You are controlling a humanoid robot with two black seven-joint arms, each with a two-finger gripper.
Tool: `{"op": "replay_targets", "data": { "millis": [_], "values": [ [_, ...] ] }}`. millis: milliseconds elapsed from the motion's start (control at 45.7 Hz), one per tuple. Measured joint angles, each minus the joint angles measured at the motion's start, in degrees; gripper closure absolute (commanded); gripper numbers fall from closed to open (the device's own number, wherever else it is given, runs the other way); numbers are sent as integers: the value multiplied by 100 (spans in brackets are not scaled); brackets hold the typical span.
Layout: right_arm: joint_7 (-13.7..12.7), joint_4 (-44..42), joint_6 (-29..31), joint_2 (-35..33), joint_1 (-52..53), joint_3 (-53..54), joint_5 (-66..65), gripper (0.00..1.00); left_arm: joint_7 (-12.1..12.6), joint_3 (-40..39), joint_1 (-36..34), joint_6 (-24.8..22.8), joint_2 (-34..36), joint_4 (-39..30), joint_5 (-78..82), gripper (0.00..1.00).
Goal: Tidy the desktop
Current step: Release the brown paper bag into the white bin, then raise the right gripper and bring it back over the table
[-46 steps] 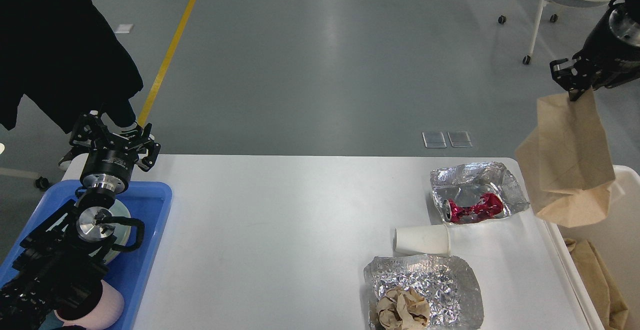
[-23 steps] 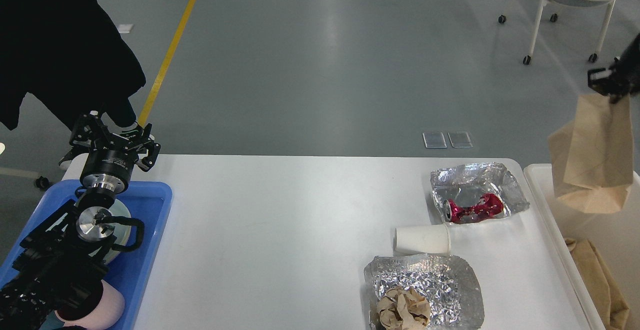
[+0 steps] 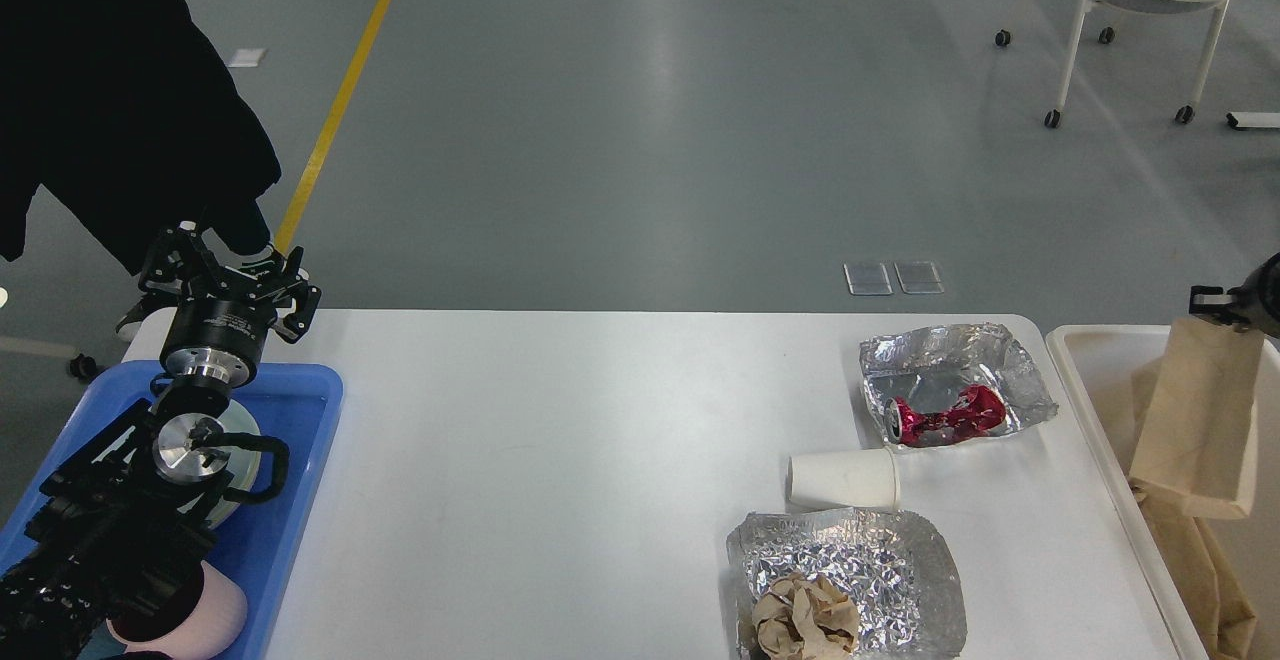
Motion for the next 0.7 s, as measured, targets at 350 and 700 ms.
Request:
{"op": "replay_targets", "data": {
  "millis": [350, 700],
  "values": [
    [6, 228, -499, 28, 80, 259, 46, 0, 0, 0, 0, 0, 0, 0, 0, 3],
    [25, 2211, -285, 544, 2665, 601, 67, 0, 0, 0, 0, 0, 0, 0, 0, 3]
  ]
}}
